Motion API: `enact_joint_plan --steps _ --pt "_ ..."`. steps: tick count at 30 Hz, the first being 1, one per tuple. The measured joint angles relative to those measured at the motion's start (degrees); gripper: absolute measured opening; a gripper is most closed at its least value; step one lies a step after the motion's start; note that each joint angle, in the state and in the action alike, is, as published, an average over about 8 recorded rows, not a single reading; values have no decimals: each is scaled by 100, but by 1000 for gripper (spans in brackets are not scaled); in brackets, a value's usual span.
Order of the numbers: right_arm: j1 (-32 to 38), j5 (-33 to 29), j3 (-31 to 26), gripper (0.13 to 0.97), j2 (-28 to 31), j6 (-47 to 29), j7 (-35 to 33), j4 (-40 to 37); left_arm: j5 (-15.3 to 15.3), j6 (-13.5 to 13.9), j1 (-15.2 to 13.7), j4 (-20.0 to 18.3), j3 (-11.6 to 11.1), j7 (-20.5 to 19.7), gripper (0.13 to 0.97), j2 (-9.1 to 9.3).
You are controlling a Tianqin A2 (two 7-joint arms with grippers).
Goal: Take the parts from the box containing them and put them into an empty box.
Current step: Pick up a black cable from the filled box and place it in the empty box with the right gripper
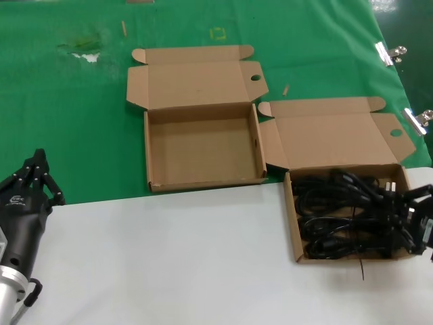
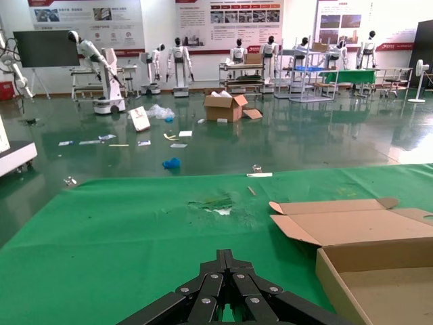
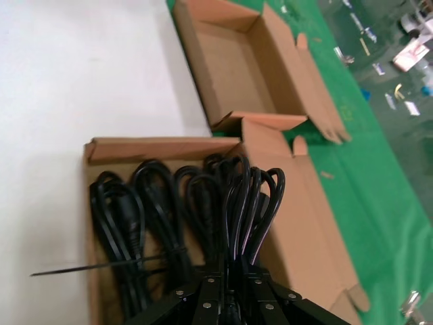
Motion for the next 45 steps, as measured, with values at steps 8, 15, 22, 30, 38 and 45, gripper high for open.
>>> enact_joint_plan --steps 8,15,22,30,38,45 --pt "301 -340 119 171 -103 -140 236 343 0 0 0 0 0 0 140 0" --pt "976 -719 -164 171 -540 -240 -40 412 0 0 0 0 0 0 140 0" --pt "1646 -1196 -595 171 -1153 -484 -254 395 0 0 0 0 0 0 140 0" --pt "2222 -1610 -1142 171 -1864 -724 -619 288 0 0 0 0 0 0 140 0" --pt "2787 -1730 -1643 171 -2535 -620 -1314 -419 0 0 0 0 0 0 140 0" --pt "3305 -1331 -2053 171 -3020 -211 -2469 -1460 0 0 0 0 0 0 140 0"
